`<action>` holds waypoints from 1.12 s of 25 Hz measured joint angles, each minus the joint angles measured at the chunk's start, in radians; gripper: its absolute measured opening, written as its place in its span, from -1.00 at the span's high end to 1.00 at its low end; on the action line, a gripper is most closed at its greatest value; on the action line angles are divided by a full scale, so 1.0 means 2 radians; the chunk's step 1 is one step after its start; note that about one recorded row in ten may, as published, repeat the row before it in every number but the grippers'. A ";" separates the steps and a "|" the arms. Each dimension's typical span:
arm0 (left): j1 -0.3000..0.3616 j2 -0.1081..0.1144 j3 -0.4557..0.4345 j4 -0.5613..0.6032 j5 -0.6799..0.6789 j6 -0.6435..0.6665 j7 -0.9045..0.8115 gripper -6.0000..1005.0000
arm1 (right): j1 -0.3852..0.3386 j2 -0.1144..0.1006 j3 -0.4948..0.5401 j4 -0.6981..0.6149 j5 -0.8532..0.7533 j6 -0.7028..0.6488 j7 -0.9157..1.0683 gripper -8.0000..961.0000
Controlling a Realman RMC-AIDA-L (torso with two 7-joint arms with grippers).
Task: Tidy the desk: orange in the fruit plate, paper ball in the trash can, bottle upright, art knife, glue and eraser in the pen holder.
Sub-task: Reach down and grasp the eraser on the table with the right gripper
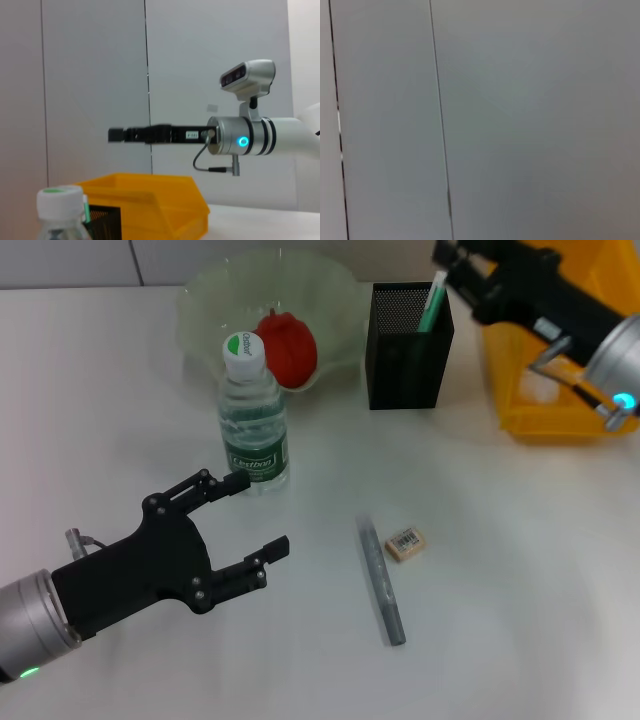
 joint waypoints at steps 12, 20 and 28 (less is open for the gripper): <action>0.001 0.001 -0.006 0.007 0.001 0.017 -0.027 -0.56 | -0.095 -0.002 0.072 -0.277 -0.317 -0.081 0.371 -0.06; 0.005 0.001 -0.003 0.023 0.013 0.022 -0.046 -0.56 | -0.019 -0.002 0.110 -0.404 -0.703 -0.313 0.591 -0.26; 0.006 0.001 -0.005 0.030 0.017 0.022 -0.050 -0.56 | 0.088 -0.001 -0.004 -0.409 -0.865 -0.344 0.614 -0.26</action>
